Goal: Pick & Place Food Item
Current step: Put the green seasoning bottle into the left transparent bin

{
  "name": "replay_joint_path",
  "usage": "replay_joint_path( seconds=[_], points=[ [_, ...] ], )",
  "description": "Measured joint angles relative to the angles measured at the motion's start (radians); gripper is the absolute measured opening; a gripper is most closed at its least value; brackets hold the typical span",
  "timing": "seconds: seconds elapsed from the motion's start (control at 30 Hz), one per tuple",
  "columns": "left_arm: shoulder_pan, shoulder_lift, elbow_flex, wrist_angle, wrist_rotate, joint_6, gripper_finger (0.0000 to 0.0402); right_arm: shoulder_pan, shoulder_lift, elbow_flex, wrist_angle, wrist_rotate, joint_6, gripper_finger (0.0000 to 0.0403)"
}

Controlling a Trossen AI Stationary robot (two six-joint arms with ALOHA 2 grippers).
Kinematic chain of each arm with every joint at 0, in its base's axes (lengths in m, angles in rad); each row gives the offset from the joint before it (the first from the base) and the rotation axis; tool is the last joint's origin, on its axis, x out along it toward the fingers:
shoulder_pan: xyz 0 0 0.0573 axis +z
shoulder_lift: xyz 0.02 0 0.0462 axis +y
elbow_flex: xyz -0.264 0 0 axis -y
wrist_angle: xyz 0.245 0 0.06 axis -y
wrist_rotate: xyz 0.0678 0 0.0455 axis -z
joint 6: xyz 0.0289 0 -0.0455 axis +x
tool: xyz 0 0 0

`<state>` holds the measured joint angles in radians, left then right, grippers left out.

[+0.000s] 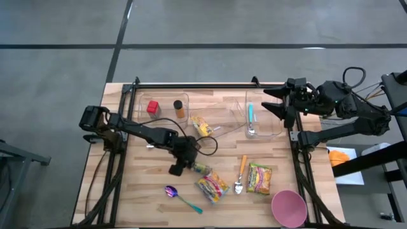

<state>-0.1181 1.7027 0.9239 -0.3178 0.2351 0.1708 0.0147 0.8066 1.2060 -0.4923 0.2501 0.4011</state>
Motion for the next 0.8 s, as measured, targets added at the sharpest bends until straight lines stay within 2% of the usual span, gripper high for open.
replay_joint_path(
  seconds=[0.23, 0.33, 0.47, 0.7, 0.8],
  points=[
    [0.0, 0.0, -0.012, 0.007, 0.036, -0.011, 0.0147, 0.0, 0.0, 0.0, 0.001, 0.0, 0.0, 0.0327],
    [0.0, 0.001, -0.013, 0.007, 0.053, -0.015, 0.0162, 0.0, 0.0, 0.0, 0.001, 0.001, 0.0, 0.0327],
    [-0.001, 0.004, -0.015, -0.003, 0.054, -0.045, 0.0208, 0.0, 0.0, 0.0, 0.001, 0.001, 0.0, 0.0327],
    [-0.001, 0.007, -0.017, -0.011, 0.041, -0.068, 0.0315, 0.0, 0.0, 0.0, 0.001, 0.003, -0.001, 0.0327],
    [-0.001, 0.019, -0.017, -0.007, 0.009, -0.067, 0.0346, 0.0, 0.0, 0.0, 0.001, 0.003, -0.001, 0.0327]
  ],
)
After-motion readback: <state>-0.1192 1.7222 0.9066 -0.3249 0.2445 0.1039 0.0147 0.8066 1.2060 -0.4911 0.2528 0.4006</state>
